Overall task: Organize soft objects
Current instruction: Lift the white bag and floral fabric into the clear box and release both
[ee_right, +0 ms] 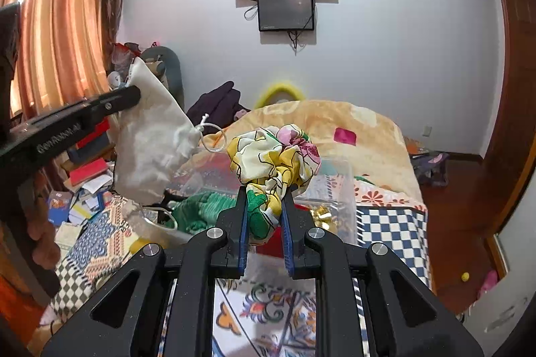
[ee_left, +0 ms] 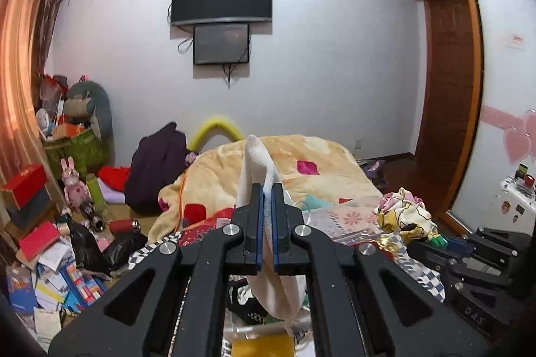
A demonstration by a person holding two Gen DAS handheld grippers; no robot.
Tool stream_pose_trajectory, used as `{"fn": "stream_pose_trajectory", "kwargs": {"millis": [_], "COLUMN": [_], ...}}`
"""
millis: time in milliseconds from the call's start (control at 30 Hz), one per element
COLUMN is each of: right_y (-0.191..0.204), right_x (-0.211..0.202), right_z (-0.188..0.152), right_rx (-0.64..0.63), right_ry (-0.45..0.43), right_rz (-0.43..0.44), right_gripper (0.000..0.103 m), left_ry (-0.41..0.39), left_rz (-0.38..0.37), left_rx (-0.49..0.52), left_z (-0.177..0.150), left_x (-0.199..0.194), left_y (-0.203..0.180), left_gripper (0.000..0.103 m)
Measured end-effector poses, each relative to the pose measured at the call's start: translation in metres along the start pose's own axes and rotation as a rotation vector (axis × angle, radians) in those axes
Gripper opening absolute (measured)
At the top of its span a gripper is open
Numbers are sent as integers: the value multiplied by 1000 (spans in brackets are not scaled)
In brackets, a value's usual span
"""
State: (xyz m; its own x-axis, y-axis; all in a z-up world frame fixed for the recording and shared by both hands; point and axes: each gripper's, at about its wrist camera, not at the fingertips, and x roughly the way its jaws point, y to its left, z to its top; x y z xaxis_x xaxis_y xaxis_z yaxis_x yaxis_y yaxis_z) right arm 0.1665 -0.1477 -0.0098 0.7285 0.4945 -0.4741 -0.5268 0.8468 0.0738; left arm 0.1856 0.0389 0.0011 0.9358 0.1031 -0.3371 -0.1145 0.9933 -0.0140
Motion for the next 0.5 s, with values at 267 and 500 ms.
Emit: {"fn": "stream_pose_trajectory", "kwargs": {"millis": [267,500], "right_y": [3,4], "right_x": [40,64], "right_z": [-4,-14], "right_rx": [-12,-29], "right_ry": [87,173], "right_rz": [-7,-16], "right_gripper": [15,18], "left_ry": [129,211], "left_rz": [-26,-11], "left_rx": [-56,-43], "left_z": [-23,-41], "left_x": [46,66], "left_y": [7,14], "left_gripper": [3,3]}}
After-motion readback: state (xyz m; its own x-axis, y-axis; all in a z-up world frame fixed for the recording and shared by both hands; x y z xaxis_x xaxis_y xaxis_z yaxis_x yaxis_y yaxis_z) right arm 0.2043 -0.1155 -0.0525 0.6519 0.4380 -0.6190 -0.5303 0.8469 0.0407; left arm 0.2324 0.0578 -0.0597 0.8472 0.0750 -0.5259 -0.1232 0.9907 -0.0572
